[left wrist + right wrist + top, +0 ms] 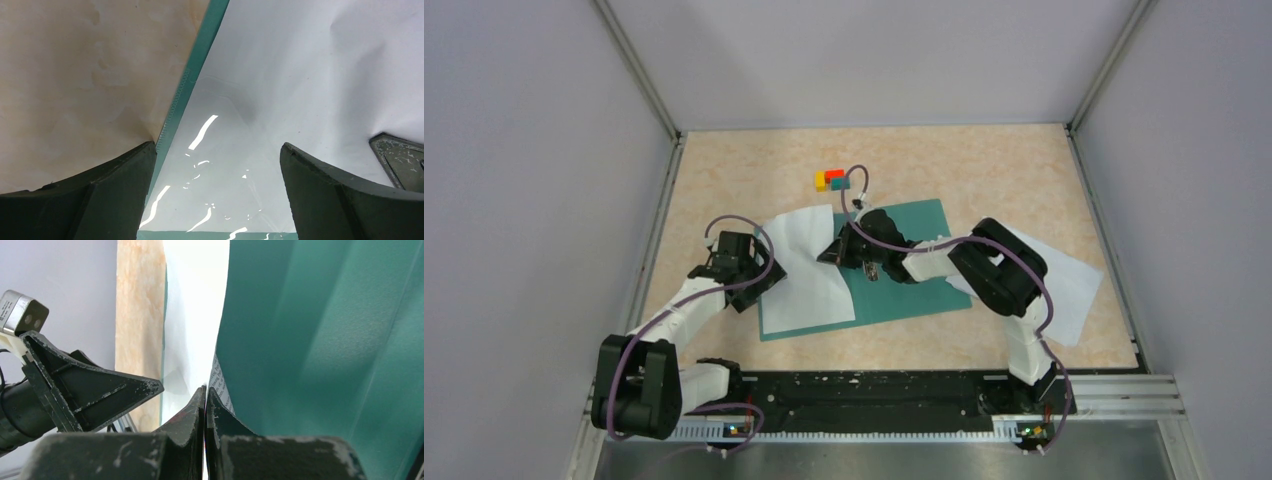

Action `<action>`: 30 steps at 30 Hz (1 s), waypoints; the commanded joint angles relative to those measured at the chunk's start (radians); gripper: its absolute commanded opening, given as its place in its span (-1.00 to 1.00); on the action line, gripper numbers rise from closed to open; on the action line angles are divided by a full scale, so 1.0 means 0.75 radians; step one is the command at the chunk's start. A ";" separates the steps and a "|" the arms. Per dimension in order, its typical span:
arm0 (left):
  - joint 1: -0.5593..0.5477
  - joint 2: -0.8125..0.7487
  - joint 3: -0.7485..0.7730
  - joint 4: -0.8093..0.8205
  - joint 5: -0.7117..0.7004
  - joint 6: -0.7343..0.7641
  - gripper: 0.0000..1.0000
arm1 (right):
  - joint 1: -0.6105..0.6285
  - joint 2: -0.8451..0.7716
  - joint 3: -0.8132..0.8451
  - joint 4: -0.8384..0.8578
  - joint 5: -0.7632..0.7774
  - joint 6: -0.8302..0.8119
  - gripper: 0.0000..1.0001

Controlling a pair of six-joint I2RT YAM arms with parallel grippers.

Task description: Put the files into the folder

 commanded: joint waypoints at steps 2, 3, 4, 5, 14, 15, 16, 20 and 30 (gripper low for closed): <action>0.003 0.009 -0.014 0.027 0.025 -0.005 0.97 | -0.018 -0.069 0.018 -0.025 0.060 -0.032 -1.00; 0.003 0.009 -0.015 0.028 0.025 -0.005 0.97 | -0.017 -0.073 0.016 -0.036 0.070 -0.032 -1.00; 0.003 0.010 -0.016 0.028 0.025 -0.005 0.97 | -0.016 -0.075 0.016 -0.056 0.081 -0.030 -1.00; 0.003 0.011 -0.014 0.029 0.024 -0.006 0.97 | -0.017 -0.079 0.017 -0.076 0.096 -0.030 -1.00; 0.003 0.016 -0.010 0.034 0.053 -0.008 0.97 | -0.008 -0.054 0.082 -0.155 0.072 -0.078 -1.00; 0.003 0.017 -0.011 0.037 0.064 -0.007 0.97 | -0.004 -0.051 0.089 -0.161 0.062 -0.088 -1.00; 0.003 0.020 -0.011 0.040 0.067 -0.007 0.97 | 0.000 -0.042 0.106 -0.174 0.046 -0.104 -1.00; 0.003 0.029 -0.005 0.042 0.072 -0.009 0.97 | 0.016 -0.008 0.159 -0.212 0.005 -0.142 -1.00; 0.004 0.026 0.004 0.039 0.065 -0.008 0.97 | 0.018 0.028 0.218 -0.280 -0.035 -0.192 -1.00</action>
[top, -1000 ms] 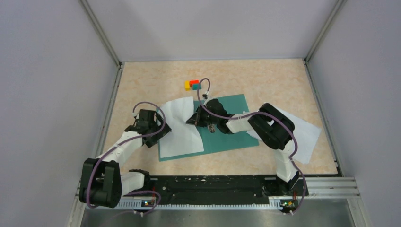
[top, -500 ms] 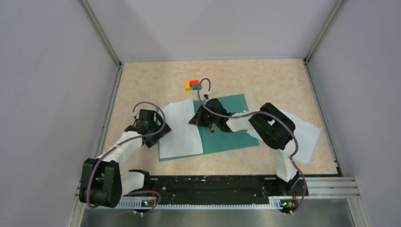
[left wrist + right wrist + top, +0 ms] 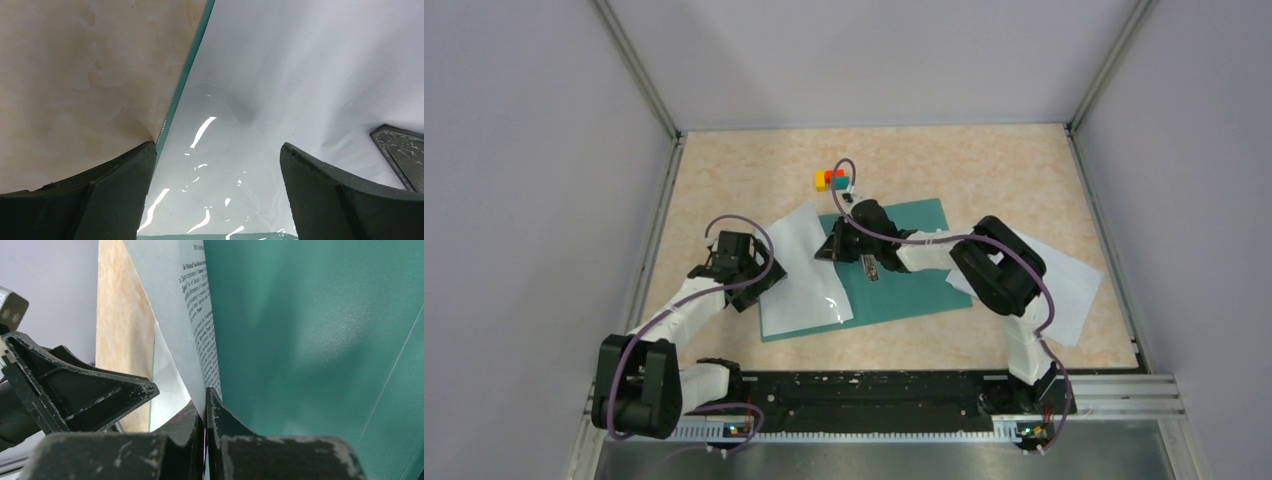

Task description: Put the files into the folder

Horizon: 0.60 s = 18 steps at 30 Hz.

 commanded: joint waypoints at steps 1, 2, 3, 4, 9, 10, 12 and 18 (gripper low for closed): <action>0.003 0.024 0.006 0.031 0.050 -0.006 0.97 | 0.018 0.019 0.046 -0.022 -0.024 -0.041 -1.00; 0.003 0.025 0.010 0.030 0.046 -0.005 0.97 | 0.021 0.016 0.037 -0.022 -0.020 -0.041 -1.00; 0.003 0.024 0.013 0.028 0.043 -0.003 0.97 | 0.020 0.013 0.028 -0.020 -0.016 -0.039 -1.00; 0.003 0.025 0.017 0.025 0.040 -0.001 0.97 | 0.020 0.006 0.019 -0.023 -0.013 -0.037 -1.00; 0.003 0.034 0.035 0.025 0.040 -0.001 0.97 | 0.023 -0.042 -0.033 -0.045 0.036 -0.036 -1.00; 0.003 0.038 0.039 0.027 0.042 -0.002 0.97 | 0.022 -0.048 -0.033 -0.050 0.040 -0.038 -1.00; 0.003 0.046 0.042 0.031 0.044 -0.005 0.97 | 0.022 -0.047 -0.028 -0.064 0.040 -0.043 -1.00; 0.003 0.048 0.058 0.030 0.044 -0.004 0.97 | 0.023 -0.040 -0.036 -0.067 0.045 -0.044 -1.00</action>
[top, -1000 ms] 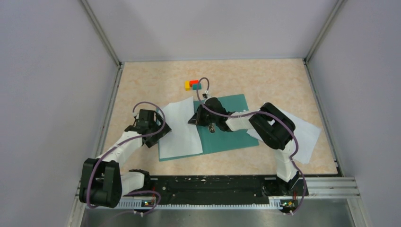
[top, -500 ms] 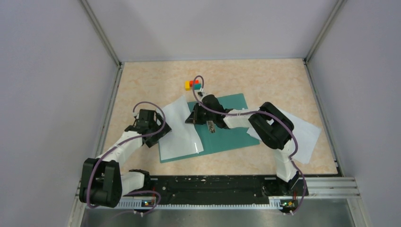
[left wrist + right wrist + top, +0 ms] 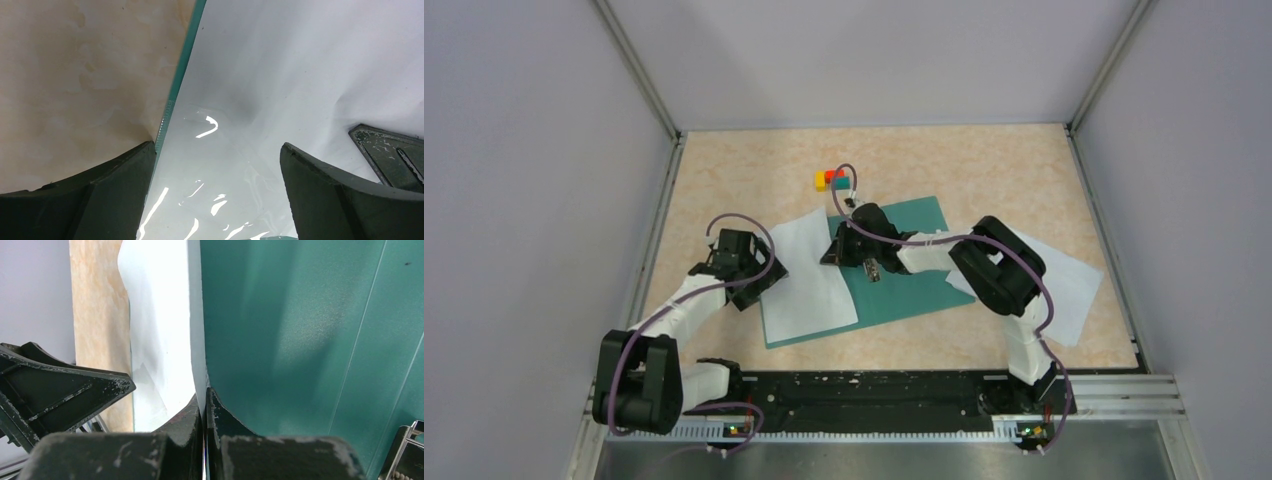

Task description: Put the files into the folder

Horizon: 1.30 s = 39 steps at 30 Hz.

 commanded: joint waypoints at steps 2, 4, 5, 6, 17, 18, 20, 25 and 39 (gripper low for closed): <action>0.003 0.022 0.041 0.029 0.025 -0.003 0.97 | 0.023 -0.049 -0.020 0.004 0.018 -0.019 -1.00; 0.003 0.025 0.043 0.029 0.026 -0.004 0.97 | 0.021 -0.050 -0.013 -0.004 0.020 -0.024 -1.00; 0.003 0.027 0.046 0.029 0.026 -0.003 0.97 | 0.021 -0.049 -0.005 -0.018 0.020 -0.031 -1.00; 0.003 0.025 0.050 0.027 0.029 -0.004 0.97 | 0.022 -0.047 0.005 -0.031 0.022 -0.036 -1.00; 0.003 -0.053 0.204 -0.107 -0.094 0.079 0.97 | 0.005 -0.216 0.139 -0.380 0.171 -0.183 0.16; 0.003 -0.059 0.225 -0.120 -0.100 0.089 0.97 | -0.003 -0.248 0.154 -0.440 0.201 -0.212 0.26; 0.001 -0.069 0.267 -0.130 -0.084 0.116 0.97 | -0.016 -0.304 0.185 -0.564 0.293 -0.296 0.38; 0.001 0.004 0.312 -0.036 -0.017 0.115 0.84 | -0.047 -0.361 0.182 -0.732 0.424 -0.389 0.37; 0.010 0.545 0.646 0.106 -0.197 0.023 -0.28 | -0.046 -0.377 0.061 -0.731 0.445 -0.423 0.04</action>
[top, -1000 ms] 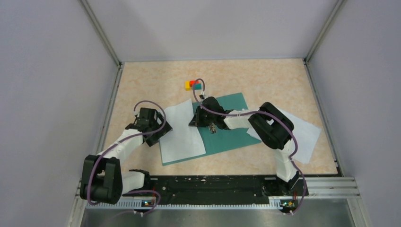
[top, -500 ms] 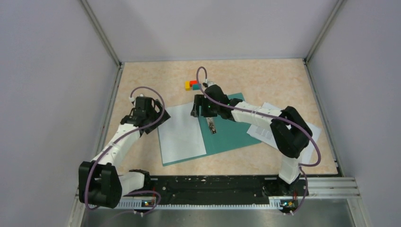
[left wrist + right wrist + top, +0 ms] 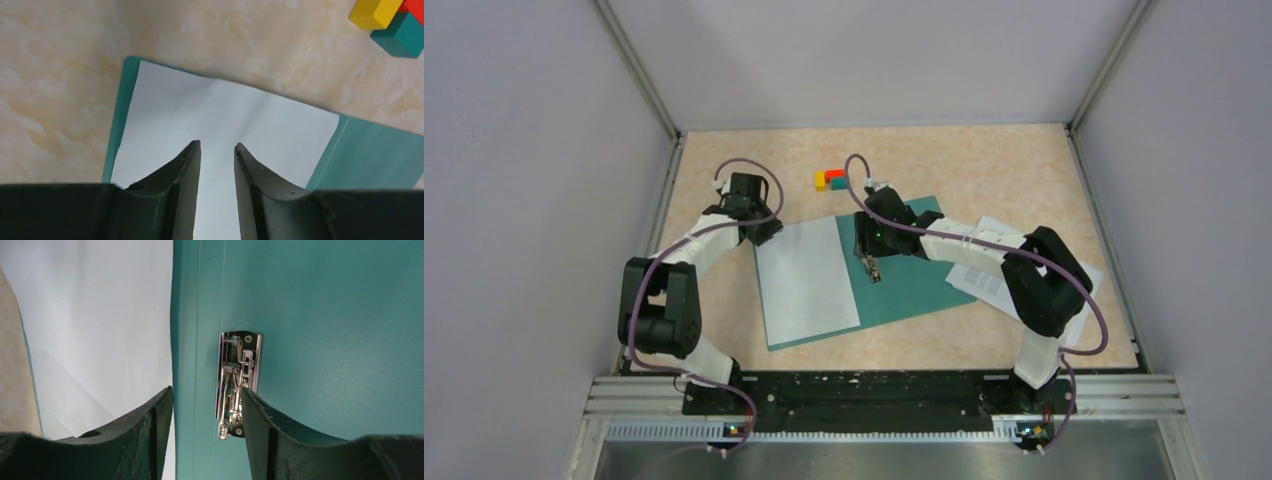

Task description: Put the files into the folder

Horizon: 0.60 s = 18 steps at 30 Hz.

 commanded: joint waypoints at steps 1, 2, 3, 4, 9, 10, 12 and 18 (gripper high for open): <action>0.017 0.118 0.108 0.076 -0.115 -0.031 -0.31 | -0.001 -0.040 -0.003 0.003 0.038 -0.045 0.04; 0.028 0.145 0.116 0.077 -0.115 -0.035 -0.34 | -0.001 -0.043 -0.010 0.001 0.044 -0.051 0.04; 0.036 0.169 0.125 0.075 -0.113 -0.037 -0.37 | -0.001 -0.050 -0.016 -0.001 0.049 -0.054 0.04; 0.042 0.200 0.135 0.069 -0.117 -0.038 -0.41 | 0.000 -0.055 -0.024 -0.003 0.056 -0.059 0.04; 0.063 0.263 0.127 0.041 -0.140 -0.050 -0.44 | -0.002 -0.068 -0.040 -0.019 0.090 -0.083 0.04; 0.072 0.273 0.120 0.048 -0.138 -0.052 -0.44 | -0.002 -0.067 -0.041 -0.021 0.095 -0.087 0.04; 0.087 0.286 0.114 0.050 -0.138 -0.052 -0.44 | -0.001 -0.064 -0.042 -0.023 0.107 -0.094 0.04; 0.105 0.295 0.129 0.039 -0.138 -0.026 -0.47 | -0.001 -0.043 -0.043 -0.012 0.125 -0.144 0.04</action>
